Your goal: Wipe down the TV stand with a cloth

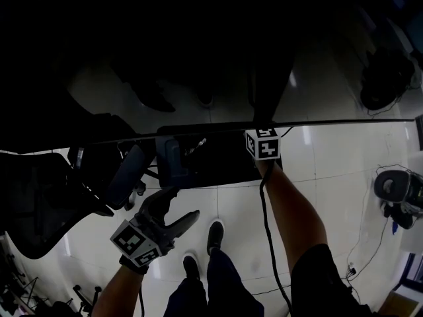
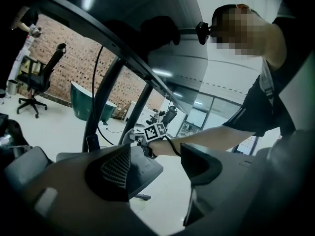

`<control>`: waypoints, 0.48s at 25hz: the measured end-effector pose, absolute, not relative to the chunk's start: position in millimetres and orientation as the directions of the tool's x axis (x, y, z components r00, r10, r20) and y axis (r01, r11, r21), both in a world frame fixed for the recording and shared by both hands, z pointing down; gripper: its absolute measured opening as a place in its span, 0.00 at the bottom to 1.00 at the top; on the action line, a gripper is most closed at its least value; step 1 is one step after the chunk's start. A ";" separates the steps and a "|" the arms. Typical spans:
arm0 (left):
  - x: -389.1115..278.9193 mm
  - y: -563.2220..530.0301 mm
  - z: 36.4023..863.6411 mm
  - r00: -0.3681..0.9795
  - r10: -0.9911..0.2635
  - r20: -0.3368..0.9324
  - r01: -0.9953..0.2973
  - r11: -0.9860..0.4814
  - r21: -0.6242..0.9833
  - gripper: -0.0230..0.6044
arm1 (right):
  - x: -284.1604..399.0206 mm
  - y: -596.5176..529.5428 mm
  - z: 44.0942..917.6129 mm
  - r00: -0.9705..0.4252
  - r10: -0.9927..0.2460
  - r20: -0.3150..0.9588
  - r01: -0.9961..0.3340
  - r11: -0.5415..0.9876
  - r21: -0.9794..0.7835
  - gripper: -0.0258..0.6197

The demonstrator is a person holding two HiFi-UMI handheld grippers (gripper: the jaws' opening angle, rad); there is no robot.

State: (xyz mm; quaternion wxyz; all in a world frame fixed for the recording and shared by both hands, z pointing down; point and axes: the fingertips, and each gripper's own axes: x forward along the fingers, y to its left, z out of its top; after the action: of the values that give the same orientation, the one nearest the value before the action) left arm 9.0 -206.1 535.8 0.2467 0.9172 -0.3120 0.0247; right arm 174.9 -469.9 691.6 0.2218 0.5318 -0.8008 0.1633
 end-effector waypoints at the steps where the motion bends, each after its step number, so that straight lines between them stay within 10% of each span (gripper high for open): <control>1: 7.5 -207.8 536.3 0.802 -0.563 0.200 -0.588 -0.681 0.437 0.56 | 174.6 -470.5 696.7 -0.333 -0.773 0.540 -0.924 0.382 -0.023 0.11; 12: -10.7 -205.4 538.6 0.794 -0.567 0.220 -0.601 -0.679 0.420 0.56 | 157.8 -455.5 681.4 -0.403 -0.763 0.506 -0.906 0.411 -0.101 0.11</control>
State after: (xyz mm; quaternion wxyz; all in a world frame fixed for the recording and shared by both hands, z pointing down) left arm -10.7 -205.4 538.6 0.2420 0.9156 -0.3189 0.0359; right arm 157.8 -455.5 681.4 0.1948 0.5105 -0.8171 0.1837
